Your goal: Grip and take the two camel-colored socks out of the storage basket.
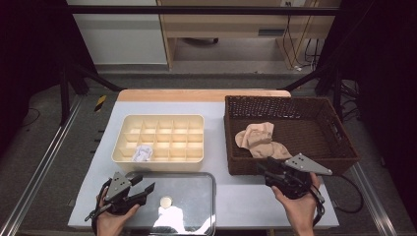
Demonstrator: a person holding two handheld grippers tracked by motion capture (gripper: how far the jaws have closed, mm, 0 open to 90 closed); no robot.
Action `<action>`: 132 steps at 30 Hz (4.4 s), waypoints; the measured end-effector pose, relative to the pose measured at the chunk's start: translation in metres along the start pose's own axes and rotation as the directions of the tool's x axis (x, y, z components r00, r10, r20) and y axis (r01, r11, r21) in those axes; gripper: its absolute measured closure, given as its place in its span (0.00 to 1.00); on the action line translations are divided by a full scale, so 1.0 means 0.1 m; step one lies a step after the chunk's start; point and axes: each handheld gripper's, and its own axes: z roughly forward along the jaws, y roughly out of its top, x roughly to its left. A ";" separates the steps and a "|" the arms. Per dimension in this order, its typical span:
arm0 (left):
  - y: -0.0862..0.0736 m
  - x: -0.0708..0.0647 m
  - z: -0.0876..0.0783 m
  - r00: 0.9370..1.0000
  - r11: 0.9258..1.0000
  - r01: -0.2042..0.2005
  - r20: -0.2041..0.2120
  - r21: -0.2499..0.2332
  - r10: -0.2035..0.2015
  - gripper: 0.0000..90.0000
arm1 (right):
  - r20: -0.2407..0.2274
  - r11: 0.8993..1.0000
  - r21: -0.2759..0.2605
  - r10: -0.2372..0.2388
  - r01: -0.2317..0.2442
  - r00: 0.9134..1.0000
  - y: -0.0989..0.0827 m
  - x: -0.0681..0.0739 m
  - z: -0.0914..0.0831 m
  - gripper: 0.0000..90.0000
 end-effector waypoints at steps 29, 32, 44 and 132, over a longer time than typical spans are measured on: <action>-0.09 0.08 0.04 0.994 0.994 0.095 -0.064 0.057 -0.091 0.29 | 0.111 1.000 -0.003 -0.004 0.005 0.994 0.76 -0.40 0.53 0.59; -0.09 0.08 0.05 0.994 0.994 0.091 -0.066 0.063 -0.087 0.29 | 0.124 1.000 0.013 -0.011 0.009 0.992 0.82 -0.45 0.60 0.59; -0.09 0.07 0.07 0.995 0.995 0.071 -0.074 0.076 -0.066 0.29 | 0.177 0.997 0.075 -0.010 -0.004 0.984 0.95 -0.67 0.92 0.61; -0.10 0.07 0.09 0.996 0.993 0.057 -0.076 0.106 -0.049 0.30 | 0.243 0.912 0.379 0.065 -0.156 0.968 0.51 -1.09 1.50 0.99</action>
